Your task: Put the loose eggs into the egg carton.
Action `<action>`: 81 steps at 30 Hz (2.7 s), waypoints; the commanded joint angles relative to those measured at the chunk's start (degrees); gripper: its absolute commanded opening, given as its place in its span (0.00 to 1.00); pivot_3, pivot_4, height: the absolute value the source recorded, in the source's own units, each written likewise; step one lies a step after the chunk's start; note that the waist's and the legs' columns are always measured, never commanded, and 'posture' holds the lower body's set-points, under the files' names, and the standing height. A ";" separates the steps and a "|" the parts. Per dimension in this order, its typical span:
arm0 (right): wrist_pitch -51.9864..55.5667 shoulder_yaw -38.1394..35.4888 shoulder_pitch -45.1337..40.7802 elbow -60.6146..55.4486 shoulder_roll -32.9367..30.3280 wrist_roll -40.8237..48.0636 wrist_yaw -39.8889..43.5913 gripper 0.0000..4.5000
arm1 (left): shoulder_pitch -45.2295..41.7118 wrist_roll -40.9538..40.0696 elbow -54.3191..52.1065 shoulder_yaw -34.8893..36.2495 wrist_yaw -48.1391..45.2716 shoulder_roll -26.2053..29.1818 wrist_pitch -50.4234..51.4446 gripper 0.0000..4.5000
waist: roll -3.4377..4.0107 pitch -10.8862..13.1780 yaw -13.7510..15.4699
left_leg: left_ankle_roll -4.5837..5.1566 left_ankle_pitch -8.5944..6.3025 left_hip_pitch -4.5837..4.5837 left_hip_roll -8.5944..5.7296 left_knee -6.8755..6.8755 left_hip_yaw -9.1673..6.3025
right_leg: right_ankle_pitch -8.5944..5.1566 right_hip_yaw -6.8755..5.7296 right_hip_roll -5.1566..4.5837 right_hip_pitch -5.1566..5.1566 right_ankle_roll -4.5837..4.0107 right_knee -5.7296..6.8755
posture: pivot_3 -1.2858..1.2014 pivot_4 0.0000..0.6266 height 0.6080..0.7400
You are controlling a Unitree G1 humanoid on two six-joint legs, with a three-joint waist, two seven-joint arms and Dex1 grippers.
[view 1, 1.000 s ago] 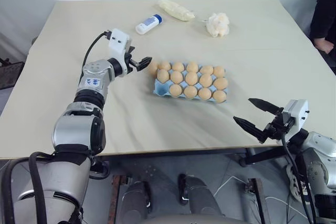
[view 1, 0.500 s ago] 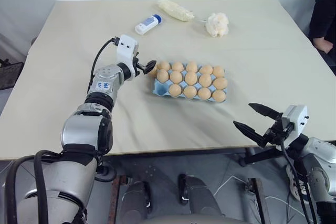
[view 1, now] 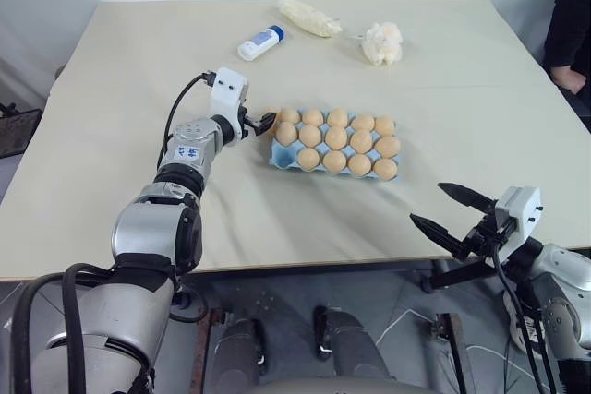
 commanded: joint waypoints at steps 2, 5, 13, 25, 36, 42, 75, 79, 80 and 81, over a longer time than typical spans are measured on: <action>-0.10 -2.42 0.29 -2.03 -0.21 0.79 -0.37 1.00 | -1.77 0.53 -0.25 0.33 1.09 -0.41 0.31 0.99 | 0.00 0.00 0.01 | 0.00 0.00 0.00 0.00 0.00 0.00 | 0.00 0.00 0.00 0.00 0.00 0.00 | 0.52 0.24 1.00; 0.14 -2.60 0.61 -2.44 -0.17 0.80 -0.59 1.00 | -1.91 0.92 -0.07 0.25 1.76 -0.78 0.83 0.99 | 0.00 0.00 0.04 | 0.00 0.00 0.00 -0.01 0.00 -0.01 | 0.00 0.00 0.00 0.00 0.01 0.00 | 0.52 0.24 1.00; 0.44 -2.89 1.33 -3.33 -0.31 0.92 -1.22 1.00 | -1.97 1.18 0.14 0.40 2.40 -1.46 2.11 0.99 | -0.01 0.01 0.03 | -0.01 -0.01 0.00 -0.04 -0.01 -0.02 | 0.01 -0.02 -0.04 0.01 0.02 -0.01 | 0.52 0.24 1.00; 0.54 -3.83 2.26 -3.51 -0.24 0.77 -1.10 1.00 | -1.90 1.61 0.36 0.85 2.78 -1.61 2.84 0.99 | -0.01 0.01 0.02 | -0.01 -0.01 -0.01 -0.08 0.00 -0.04 | 0.02 -0.03 -0.07 0.03 0.04 -0.01 | 0.52 0.24 1.00; 0.40 -4.18 3.02 -4.07 -0.13 0.88 -1.27 1.00 | -1.88 1.80 0.57 1.36 4.08 -1.86 3.64 0.99 | -0.01 0.01 0.02 | -0.02 -0.01 -0.01 -0.08 0.00 -0.06 | 0.03 -0.04 -0.08 0.03 0.05 -0.01 | 0.52 0.24 1.00; 0.49 -4.19 3.30 -4.39 -0.02 0.86 -1.51 1.00 | -2.28 1.85 0.59 1.80 4.62 -2.37 3.69 0.99 | -0.02 0.01 0.02 | -0.03 -0.02 -0.01 -0.10 0.00 -0.06 | 0.03 -0.04 -0.10 0.04 0.06 -0.02 | 0.52 0.24 1.00; 2.14 -4.66 3.99 -7.48 -0.21 1.01 -4.23 1.00 | -2.91 0.74 0.09 5.84 1.87 -0.70 3.21 0.24 | -0.02 0.01 -0.04 | -0.03 -0.02 -0.01 -0.14 -0.01 -0.08 | 0.04 -0.07 -0.12 0.06 0.08 -0.02 | 0.52 0.24 1.00; 2.33 -4.44 4.14 -7.72 -0.01 1.03 -4.49 1.00 | -2.85 -0.40 -0.40 6.64 -1.32 2.28 2.66 0.24 | -0.03 0.02 -0.21 | -0.04 -0.01 0.03 -0.11 -0.07 -0.07 | 0.03 -0.06 -0.10 0.05 0.07 -0.02 | 0.52 0.24 1.00; 2.36 -4.34 4.04 -7.64 0.01 1.02 -4.51 1.00 | -2.82 -0.59 -0.48 6.64 -1.91 2.80 2.48 0.24 | -0.03 0.02 -0.10 | -0.05 -0.01 0.03 -0.10 -0.07 -0.07 | 0.03 -0.07 -0.10 0.05 0.06 -0.02 | 0.52 0.24 1.00; 2.38 -4.21 3.86 -7.48 0.03 0.99 -4.53 1.00 | -2.79 -0.86 -0.59 6.69 -2.76 3.36 2.39 0.24 | -0.03 0.02 -0.01 | -0.05 -0.01 0.02 -0.10 -0.07 -0.08 | 0.03 -0.09 -0.10 0.05 0.06 -0.02 | 0.52 0.24 1.00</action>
